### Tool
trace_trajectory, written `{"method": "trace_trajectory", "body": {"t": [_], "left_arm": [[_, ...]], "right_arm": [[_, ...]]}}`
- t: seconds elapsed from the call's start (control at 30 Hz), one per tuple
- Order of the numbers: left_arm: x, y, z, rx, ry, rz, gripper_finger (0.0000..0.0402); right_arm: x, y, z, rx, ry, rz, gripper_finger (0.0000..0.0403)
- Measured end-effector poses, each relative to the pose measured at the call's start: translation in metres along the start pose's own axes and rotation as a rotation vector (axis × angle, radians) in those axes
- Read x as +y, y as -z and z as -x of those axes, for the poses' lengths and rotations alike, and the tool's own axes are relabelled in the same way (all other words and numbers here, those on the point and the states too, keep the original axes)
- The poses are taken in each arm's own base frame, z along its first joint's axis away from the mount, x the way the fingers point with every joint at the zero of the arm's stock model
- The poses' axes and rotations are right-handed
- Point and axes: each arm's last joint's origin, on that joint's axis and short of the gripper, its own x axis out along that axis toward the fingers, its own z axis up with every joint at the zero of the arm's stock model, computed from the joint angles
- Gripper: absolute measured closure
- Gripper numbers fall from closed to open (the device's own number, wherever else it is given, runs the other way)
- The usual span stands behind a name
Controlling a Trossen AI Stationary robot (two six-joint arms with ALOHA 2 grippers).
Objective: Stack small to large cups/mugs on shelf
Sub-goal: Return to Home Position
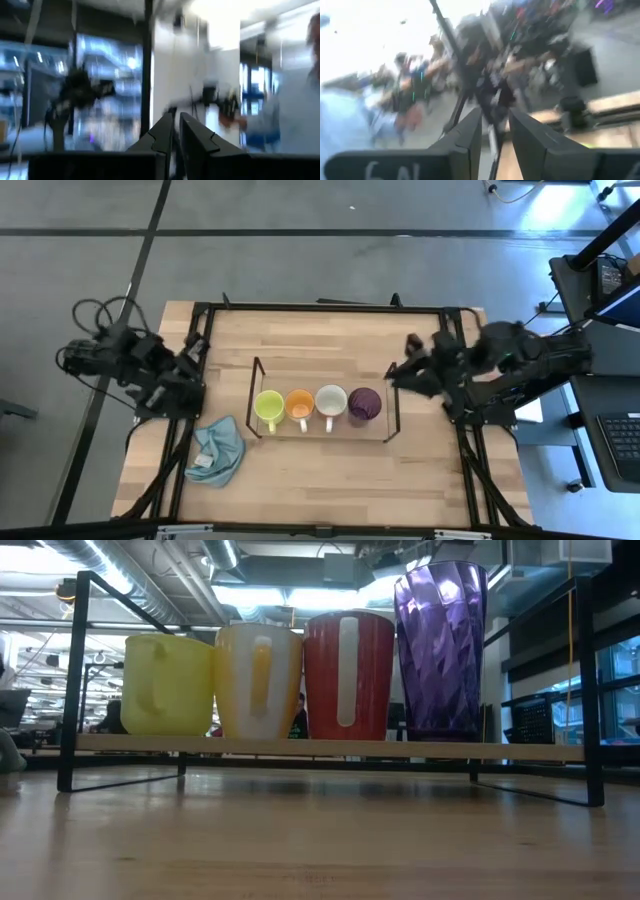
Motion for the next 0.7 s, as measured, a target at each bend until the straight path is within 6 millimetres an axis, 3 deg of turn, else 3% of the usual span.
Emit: {"method": "trace_trajectory", "body": {"t": [0.1,0.27,0.7], "left_arm": [[-0.001,0.027,0.021,-0.147,-0.042,0.043,0.0372],[0.003,0.075,0.032,-0.166,-0.169,0.089,0.0372],[0.0,0.103,0.052,-0.194,-0.135,0.109,0.0372]], "right_arm": [[0.0,0.023,0.015,-0.102,-0.056,-0.019,0.0302],[-0.016,0.064,0.02,-0.089,-0.031,-0.034,0.0302],[-0.038,0.097,0.067,-0.174,-0.017,-0.022,0.0302]]}}
